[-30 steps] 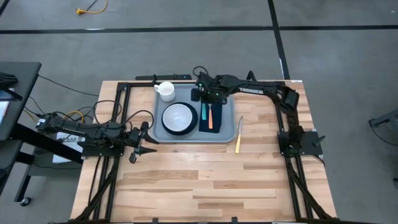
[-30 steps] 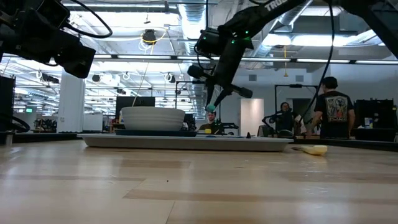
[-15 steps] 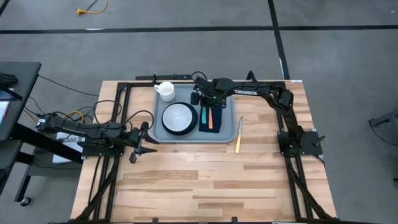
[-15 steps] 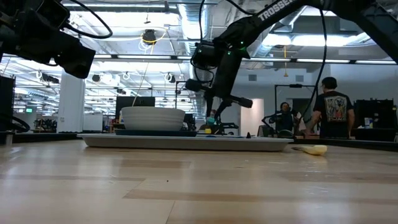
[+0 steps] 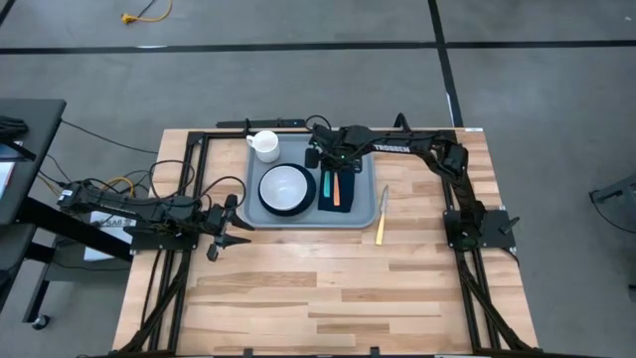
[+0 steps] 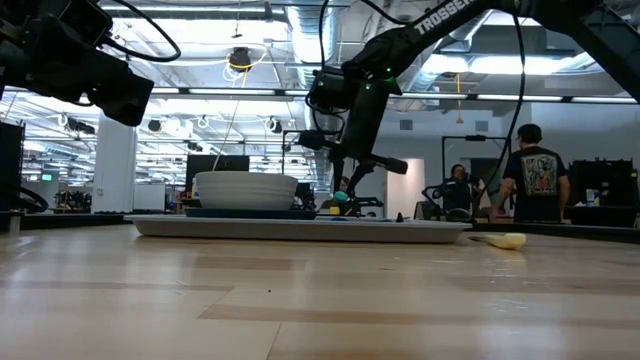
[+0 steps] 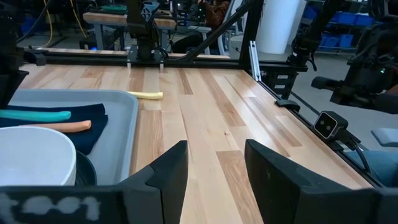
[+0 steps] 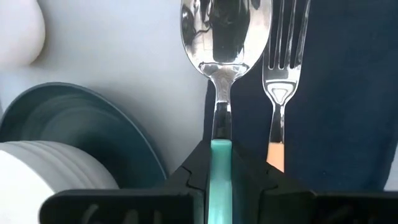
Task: Set up tray
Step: Put the blue spoon on the left side of the orange fork
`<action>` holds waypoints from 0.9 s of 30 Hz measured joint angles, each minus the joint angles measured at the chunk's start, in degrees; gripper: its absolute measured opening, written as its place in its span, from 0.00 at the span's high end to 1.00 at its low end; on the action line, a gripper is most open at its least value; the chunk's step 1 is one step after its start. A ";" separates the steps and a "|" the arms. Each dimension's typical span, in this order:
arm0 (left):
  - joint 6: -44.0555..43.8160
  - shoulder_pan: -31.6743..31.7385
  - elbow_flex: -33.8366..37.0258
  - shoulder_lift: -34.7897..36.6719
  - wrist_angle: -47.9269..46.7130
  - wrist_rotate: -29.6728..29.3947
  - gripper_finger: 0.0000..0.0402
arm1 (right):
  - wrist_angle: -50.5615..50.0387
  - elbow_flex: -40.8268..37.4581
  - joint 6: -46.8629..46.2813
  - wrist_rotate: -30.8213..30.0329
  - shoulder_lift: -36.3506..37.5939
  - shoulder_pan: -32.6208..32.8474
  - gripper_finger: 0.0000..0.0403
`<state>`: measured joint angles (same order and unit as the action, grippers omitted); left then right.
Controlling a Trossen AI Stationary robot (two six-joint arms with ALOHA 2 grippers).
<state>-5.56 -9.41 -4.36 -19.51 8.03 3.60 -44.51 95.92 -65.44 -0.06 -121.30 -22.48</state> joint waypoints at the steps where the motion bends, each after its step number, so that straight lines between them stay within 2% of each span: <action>1: 0.02 0.00 0.00 0.02 0.02 0.00 0.63 | -0.02 0.00 0.32 -0.04 0.00 0.00 0.93; 21: -0.54 0.00 0.00 0.02 0.02 0.01 0.63 | 0.86 -0.81 0.78 -0.02 0.02 0.67 0.92; 27: -4.41 -0.02 0.01 0.02 0.02 -7.57 0.63 | 1.51 -0.87 0.51 0.20 -1.55 1.11 0.92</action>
<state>-9.97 -9.43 -4.35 -19.49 8.05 -3.98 -43.00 95.04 -64.94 0.14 -122.84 -21.37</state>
